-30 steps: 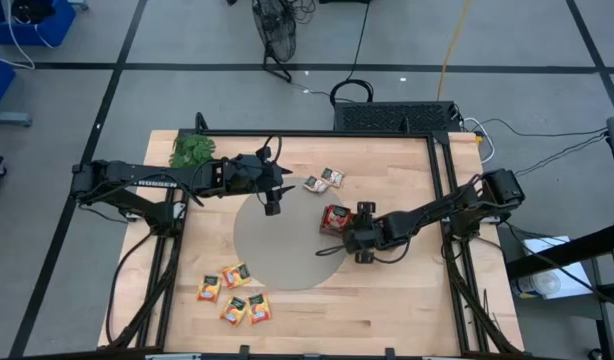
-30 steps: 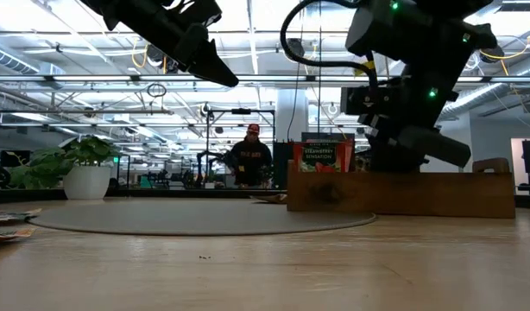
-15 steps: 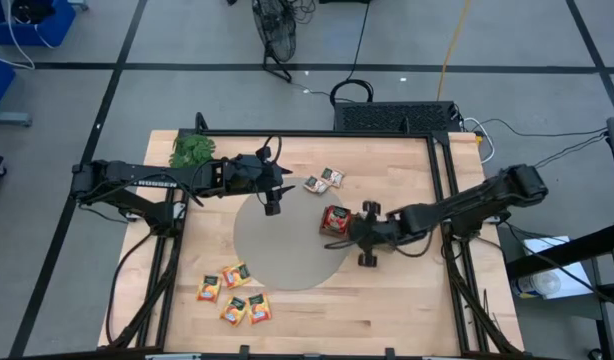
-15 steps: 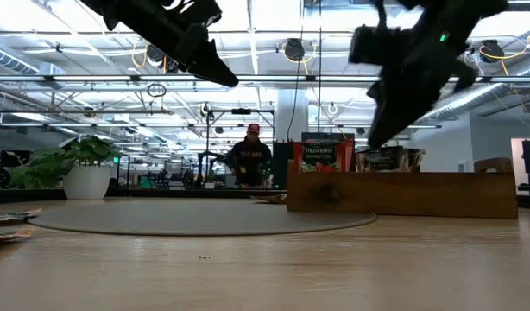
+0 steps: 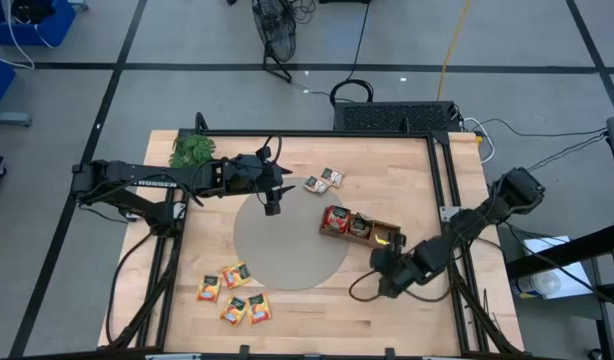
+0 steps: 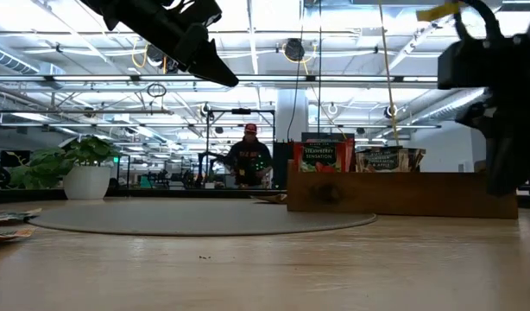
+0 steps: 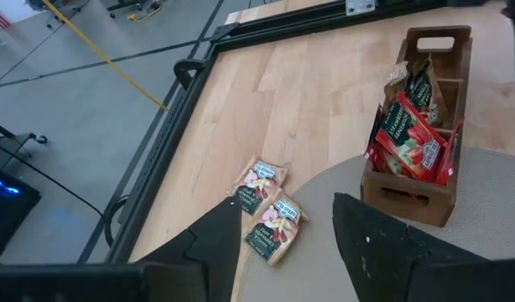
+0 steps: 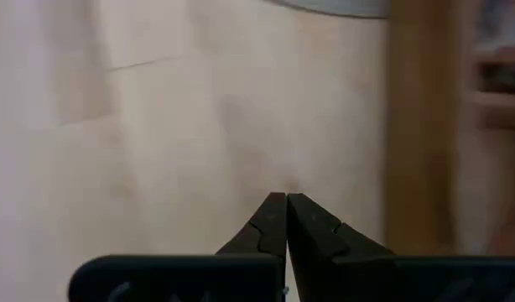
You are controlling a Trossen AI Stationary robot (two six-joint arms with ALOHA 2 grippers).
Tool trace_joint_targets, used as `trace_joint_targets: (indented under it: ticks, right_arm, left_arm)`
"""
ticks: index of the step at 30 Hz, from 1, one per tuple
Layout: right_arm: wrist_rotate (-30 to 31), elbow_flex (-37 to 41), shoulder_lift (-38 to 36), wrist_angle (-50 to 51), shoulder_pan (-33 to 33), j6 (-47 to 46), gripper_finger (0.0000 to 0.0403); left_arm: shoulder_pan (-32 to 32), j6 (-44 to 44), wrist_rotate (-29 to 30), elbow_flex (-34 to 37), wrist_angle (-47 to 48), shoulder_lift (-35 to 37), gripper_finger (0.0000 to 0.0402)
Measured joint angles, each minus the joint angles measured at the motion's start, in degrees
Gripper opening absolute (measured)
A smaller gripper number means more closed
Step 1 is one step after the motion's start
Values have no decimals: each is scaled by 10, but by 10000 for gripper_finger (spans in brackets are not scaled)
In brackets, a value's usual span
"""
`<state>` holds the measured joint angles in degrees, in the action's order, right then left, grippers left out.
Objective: Pick & Place Tea
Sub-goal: Adjust the wooden organizer on the table
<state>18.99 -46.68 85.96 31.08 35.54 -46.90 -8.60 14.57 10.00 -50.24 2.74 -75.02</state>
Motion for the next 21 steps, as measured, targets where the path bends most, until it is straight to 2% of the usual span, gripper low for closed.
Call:
trace_joint_targets:
  ticks: [5, 10, 21]
  right_arm:
    - [69, 0, 17, 60, 25, -79, 0]
    - [82, 0, 19, 109, 30, -122, 0]
    - [147, 16, 19, 171, 25, -137, 0]
  left_arm:
    - [0, 0, 0, 0, 0, 0, 191]
    - [0, 0, 0, 0, 0, 0, 191]
    - [0, 0, 0, 0, 0, 0, 191]
